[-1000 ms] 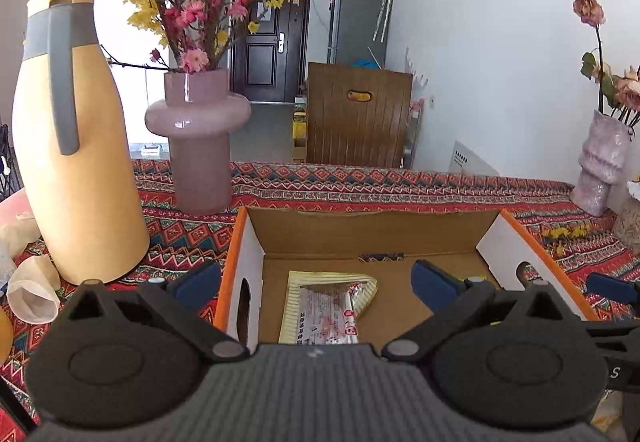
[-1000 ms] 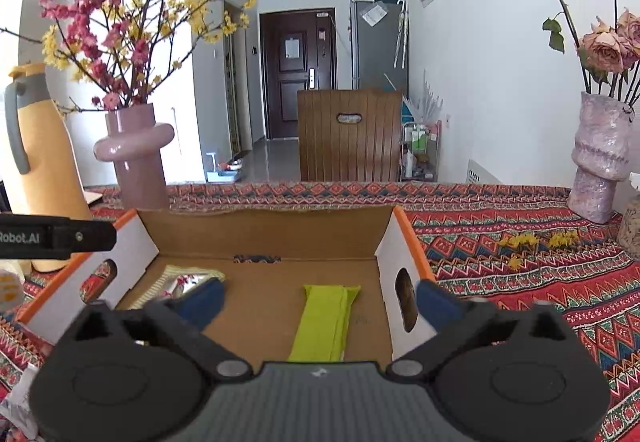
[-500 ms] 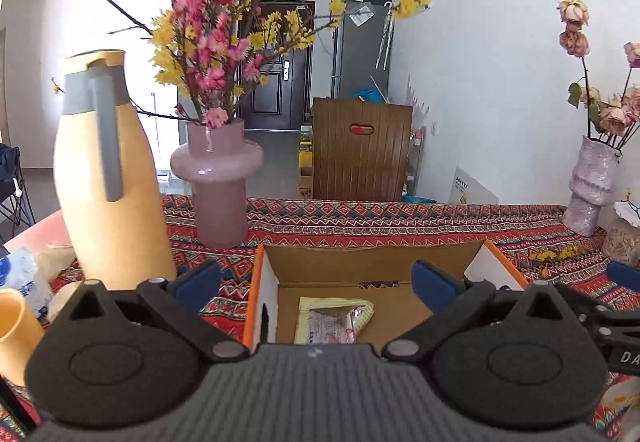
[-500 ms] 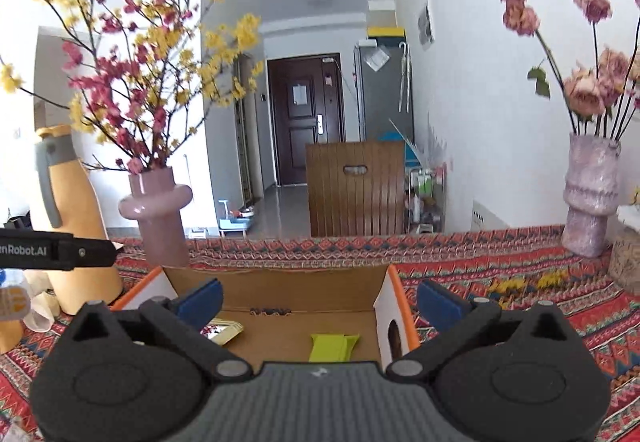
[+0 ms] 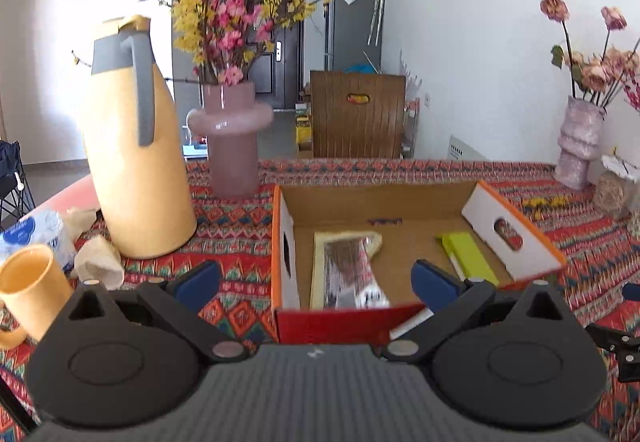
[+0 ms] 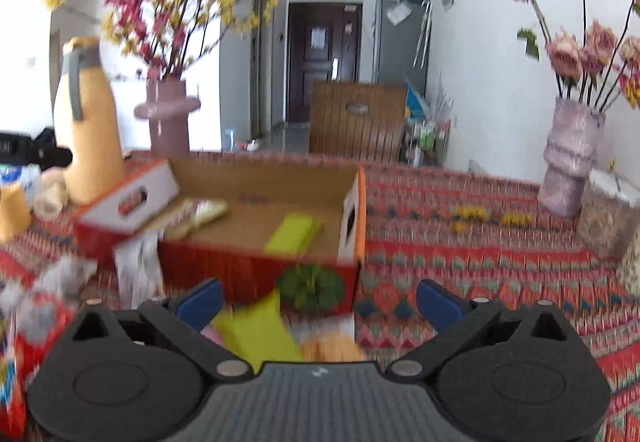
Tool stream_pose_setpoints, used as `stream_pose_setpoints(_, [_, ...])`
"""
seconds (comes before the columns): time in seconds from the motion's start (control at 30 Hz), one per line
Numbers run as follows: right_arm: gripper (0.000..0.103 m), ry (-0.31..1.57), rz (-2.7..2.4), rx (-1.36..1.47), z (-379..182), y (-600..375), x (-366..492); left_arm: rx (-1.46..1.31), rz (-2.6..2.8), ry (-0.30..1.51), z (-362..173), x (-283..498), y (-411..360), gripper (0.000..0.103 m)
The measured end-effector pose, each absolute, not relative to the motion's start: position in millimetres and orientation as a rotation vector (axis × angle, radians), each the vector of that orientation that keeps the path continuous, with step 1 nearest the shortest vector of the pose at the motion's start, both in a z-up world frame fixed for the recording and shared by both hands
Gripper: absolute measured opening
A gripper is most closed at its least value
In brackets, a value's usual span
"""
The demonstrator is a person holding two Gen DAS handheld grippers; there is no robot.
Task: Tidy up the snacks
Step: 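Grasp a second lime-green snack bar with the right gripper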
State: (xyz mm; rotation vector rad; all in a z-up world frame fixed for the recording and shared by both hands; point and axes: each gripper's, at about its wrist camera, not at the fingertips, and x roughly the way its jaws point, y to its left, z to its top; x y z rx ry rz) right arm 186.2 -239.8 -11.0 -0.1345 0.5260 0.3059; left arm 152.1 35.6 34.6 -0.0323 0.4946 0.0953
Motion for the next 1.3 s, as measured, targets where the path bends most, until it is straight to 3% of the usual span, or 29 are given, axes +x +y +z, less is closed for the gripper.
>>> stream_pose_setpoints(0.17, [0.072, 0.586, 0.343, -0.12, -32, -247, 177, -0.033, 0.085, 0.536, 20, 137, 33, 0.103])
stream_pose_setpoints(0.23, [0.052, 0.611, 0.372, -0.117, -38, -246, 178, -0.036, 0.085, 0.551, 16, 132, 33, 0.103])
stream_pose_setpoints(0.3, [0.046, 0.621, 0.401, -0.11, -42, -244, 180, -0.038, 0.086, 0.562, 13, 127, 33, 0.103])
stream_pose_setpoints(0.6, [0.047, 0.663, 0.468, -0.068, -49, -247, 196, -0.047, 0.09, 0.59, 9, 113, 32, 0.103])
stream_pose_setpoints(0.87, [0.036, 0.665, 0.491, -0.088, -49, -246, 193, -0.054, 0.082, 0.635, 3, 109, 28, 0.103])
stream_pose_setpoints(1.3, [0.032, 0.5, 0.419, -0.013, -26, -261, 147, -0.026, 0.074, 0.806, -16, 100, 14, 0.103])
